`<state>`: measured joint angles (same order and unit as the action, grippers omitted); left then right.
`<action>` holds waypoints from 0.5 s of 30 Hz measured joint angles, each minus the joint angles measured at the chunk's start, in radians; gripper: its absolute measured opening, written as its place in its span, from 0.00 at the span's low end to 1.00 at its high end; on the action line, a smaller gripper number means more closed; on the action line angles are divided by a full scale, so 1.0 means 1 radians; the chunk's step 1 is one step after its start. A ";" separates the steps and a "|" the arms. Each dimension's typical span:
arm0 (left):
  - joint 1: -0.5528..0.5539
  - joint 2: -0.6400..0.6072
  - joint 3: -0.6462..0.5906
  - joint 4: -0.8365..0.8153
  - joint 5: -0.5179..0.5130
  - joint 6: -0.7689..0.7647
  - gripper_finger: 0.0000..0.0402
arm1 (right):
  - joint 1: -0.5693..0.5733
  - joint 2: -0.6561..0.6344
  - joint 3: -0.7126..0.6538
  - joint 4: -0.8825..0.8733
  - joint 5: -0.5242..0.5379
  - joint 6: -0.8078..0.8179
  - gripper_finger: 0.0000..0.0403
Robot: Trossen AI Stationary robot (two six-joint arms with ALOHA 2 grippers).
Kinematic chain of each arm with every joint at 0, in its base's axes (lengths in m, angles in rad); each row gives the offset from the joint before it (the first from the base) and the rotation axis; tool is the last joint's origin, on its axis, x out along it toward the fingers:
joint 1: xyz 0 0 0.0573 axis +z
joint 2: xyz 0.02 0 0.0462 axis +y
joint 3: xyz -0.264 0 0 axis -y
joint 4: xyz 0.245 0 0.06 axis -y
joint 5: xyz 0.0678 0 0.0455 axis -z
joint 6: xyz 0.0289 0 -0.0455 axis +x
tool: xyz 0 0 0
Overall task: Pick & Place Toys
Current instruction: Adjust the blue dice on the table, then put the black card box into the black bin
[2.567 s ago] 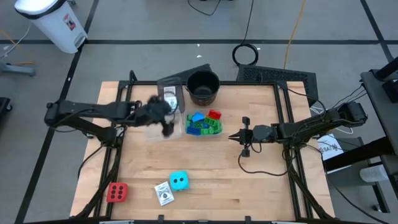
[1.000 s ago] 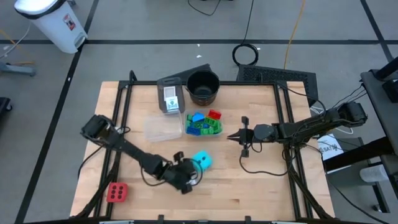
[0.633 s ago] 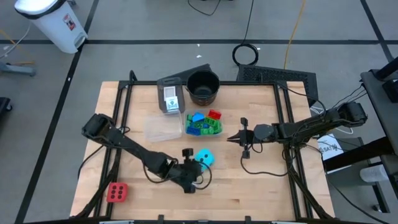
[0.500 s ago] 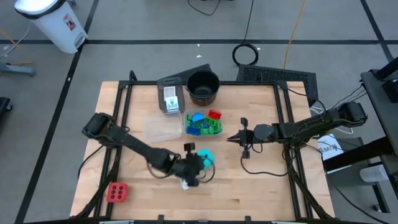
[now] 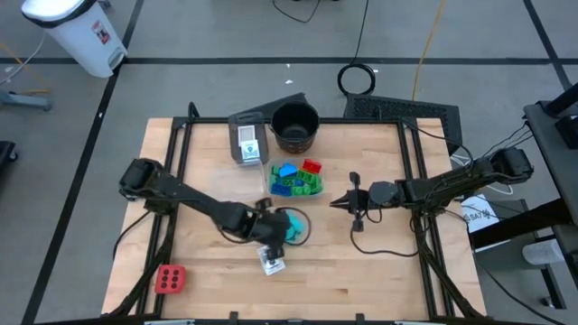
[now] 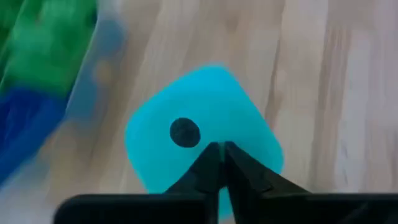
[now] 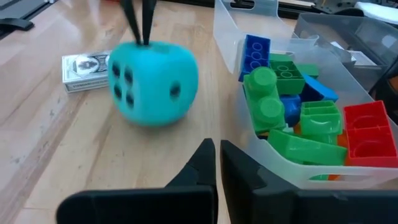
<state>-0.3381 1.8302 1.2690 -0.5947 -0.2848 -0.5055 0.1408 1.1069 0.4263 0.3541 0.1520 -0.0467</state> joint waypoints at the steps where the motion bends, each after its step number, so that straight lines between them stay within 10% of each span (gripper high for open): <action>1: -0.010 -0.012 0.000 -0.053 0.003 -0.031 0.03 | 0.004 0.000 0.000 0.000 0.000 0.000 0.00; 15: -0.249 -0.107 -0.010 -0.374 0.056 -0.376 0.01 | 0.013 0.000 0.000 0.011 0.002 0.005 0.00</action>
<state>-0.5870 1.7235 1.2586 -0.9691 -0.2289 -0.8816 0.1535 1.1069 0.4263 0.3653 0.1543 -0.0418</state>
